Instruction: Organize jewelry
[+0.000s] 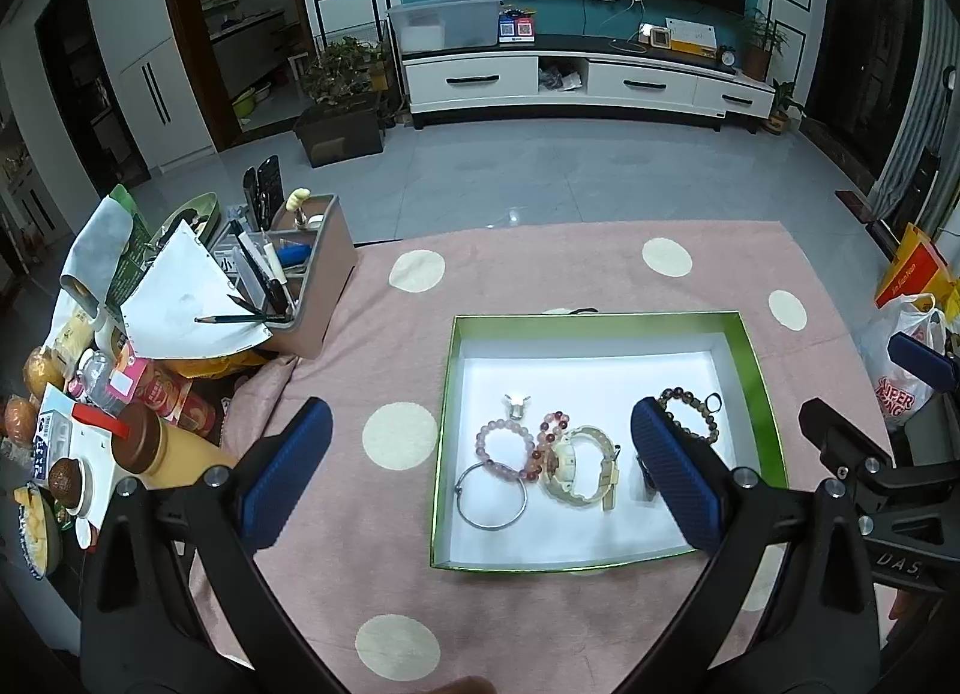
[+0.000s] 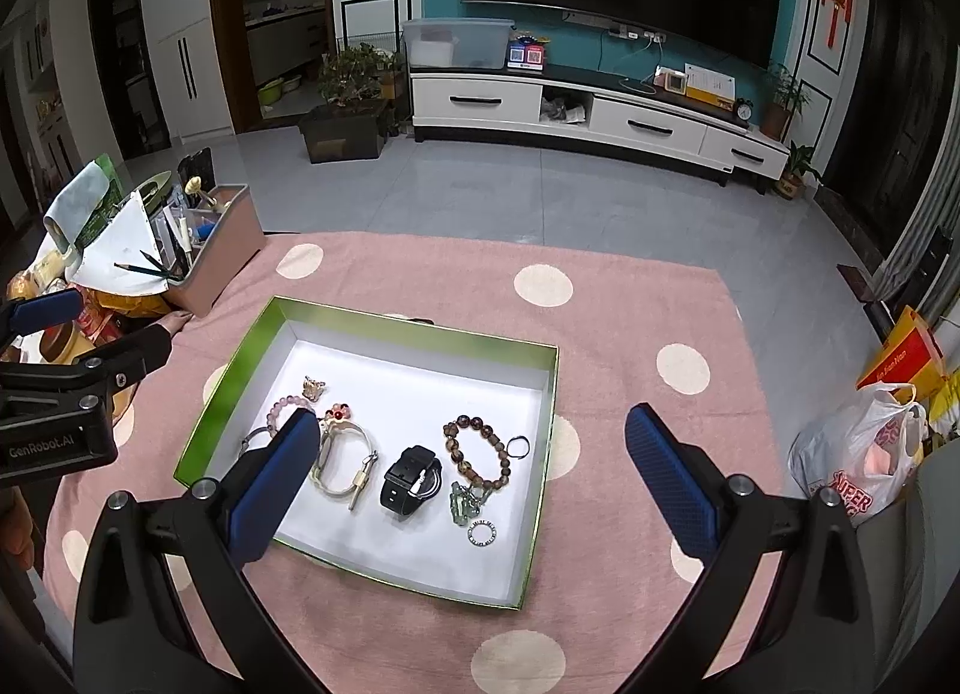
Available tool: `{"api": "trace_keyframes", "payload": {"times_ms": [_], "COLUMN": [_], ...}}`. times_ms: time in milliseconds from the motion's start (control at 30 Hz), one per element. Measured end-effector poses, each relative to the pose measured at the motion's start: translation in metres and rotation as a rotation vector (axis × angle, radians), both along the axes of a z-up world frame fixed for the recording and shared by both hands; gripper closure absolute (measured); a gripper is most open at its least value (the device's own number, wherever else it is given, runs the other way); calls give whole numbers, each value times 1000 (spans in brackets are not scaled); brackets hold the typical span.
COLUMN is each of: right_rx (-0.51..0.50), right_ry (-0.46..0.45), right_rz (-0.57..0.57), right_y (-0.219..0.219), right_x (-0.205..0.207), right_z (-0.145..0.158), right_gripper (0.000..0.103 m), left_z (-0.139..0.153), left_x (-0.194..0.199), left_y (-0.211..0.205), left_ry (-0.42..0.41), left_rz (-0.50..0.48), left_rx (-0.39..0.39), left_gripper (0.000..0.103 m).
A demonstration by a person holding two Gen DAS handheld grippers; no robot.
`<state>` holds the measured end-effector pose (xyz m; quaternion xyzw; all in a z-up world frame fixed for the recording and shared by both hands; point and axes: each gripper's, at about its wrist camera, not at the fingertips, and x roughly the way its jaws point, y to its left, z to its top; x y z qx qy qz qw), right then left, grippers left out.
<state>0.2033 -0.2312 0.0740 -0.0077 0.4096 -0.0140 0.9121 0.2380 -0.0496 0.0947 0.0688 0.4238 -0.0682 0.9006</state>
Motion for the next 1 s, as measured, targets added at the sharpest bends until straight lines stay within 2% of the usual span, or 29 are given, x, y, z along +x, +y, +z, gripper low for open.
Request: {"api": "trace_keyframes", "payload": {"times_ms": [1000], "right_rx": [-18], "right_ry": [11], "right_rz": [-6], "right_y": [1], "right_x": [3], "right_z": [-12], "right_gripper": [1], "left_z": [-11], "left_x": [5], "left_y": [1], "left_ry": [-1], "left_rz": [4], "left_rx": [31], "left_gripper": [2]}}
